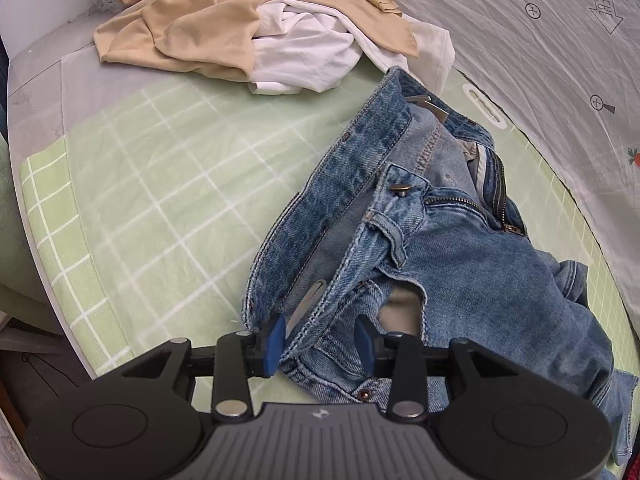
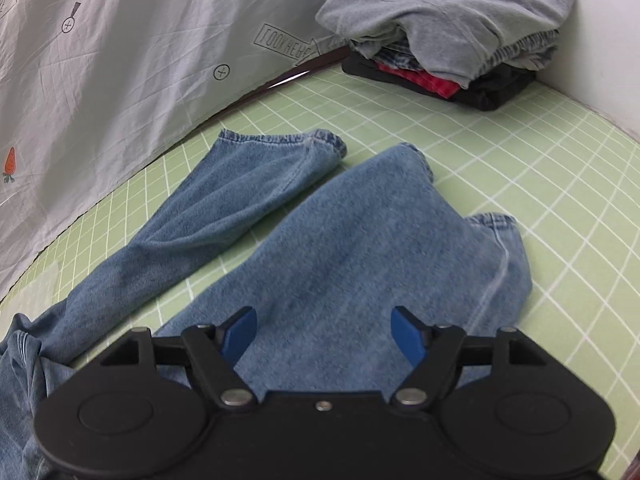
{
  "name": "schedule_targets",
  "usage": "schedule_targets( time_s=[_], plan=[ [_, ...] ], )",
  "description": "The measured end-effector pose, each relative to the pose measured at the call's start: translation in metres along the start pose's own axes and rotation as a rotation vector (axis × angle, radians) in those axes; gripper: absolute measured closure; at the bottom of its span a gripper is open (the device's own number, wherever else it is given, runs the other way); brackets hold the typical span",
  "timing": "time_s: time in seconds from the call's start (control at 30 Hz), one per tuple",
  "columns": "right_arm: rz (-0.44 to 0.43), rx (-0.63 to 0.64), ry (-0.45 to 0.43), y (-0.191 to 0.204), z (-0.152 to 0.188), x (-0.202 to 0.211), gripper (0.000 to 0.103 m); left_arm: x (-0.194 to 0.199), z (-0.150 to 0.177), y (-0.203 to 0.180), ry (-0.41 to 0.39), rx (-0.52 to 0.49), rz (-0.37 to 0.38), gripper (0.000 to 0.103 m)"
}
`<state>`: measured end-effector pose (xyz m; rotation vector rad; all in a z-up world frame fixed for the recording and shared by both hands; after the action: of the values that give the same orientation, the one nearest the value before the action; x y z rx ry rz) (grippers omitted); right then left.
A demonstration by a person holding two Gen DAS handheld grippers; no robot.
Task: Fold clothes
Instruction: 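Open both grippers and release the jeans onto the mat, then grasp the waistband with the left gripper while the right gripper grasps a leg hem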
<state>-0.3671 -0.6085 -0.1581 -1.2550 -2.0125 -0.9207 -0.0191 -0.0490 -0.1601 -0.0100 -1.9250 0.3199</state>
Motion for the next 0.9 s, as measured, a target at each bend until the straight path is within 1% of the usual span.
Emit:
schedule_targets(
  time_s=[0.13,0.2,0.23,0.3,0.4,0.57,0.63,0.73,0.87,0.9],
  plan=[
    [0.026,-0.040,-0.005,-0.021,0.014,0.018,0.028,0.010,0.001,0.002,-0.030,-0.019,-0.004,0.062],
    [0.040,-0.054,-0.016,-0.032,0.019,0.028,0.026,0.015,0.002,0.003,-0.046,-0.029,-0.007,0.059],
    [0.043,-0.065,-0.016,-0.037,0.022,0.031,0.025,0.015,0.002,0.004,-0.045,-0.028,-0.008,0.057],
    [0.039,-0.093,-0.011,-0.046,0.026,0.036,0.025,0.014,0.005,0.006,-0.035,-0.024,-0.002,0.057],
    [0.004,-0.118,0.012,-0.056,0.033,0.036,0.025,0.011,0.014,0.007,-0.014,-0.025,0.015,0.057],
    [-0.037,-0.118,0.056,-0.054,0.044,0.025,0.025,0.000,0.030,0.003,-0.008,-0.044,0.005,0.056],
    [-0.048,-0.114,0.069,-0.050,0.046,0.021,0.026,-0.006,0.030,0.004,-0.026,-0.024,-0.003,0.052],
    [-0.037,-0.078,0.071,-0.042,0.048,0.017,0.026,-0.012,0.025,0.007,-0.048,0.016,-0.032,0.051],
    [-0.006,-0.006,0.073,-0.030,0.049,0.014,0.033,-0.019,0.023,0.009,-0.049,0.050,-0.038,0.050],
    [0.002,0.012,0.074,-0.027,0.049,0.013,0.036,-0.021,0.023,0.010,-0.049,0.051,-0.041,0.050]
  ],
)
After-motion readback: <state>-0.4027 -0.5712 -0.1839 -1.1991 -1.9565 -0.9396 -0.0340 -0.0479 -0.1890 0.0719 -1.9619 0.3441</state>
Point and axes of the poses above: each gripper's, at about its wrist camera, not at the fingertips, and x roughly against the way its jaws point, y to its left, z to its underside, the point moved 6 cm from there along -x, roughly the way its jaws point, and after that the axes turned 2 degrees about -z, right-handed, at the moved point
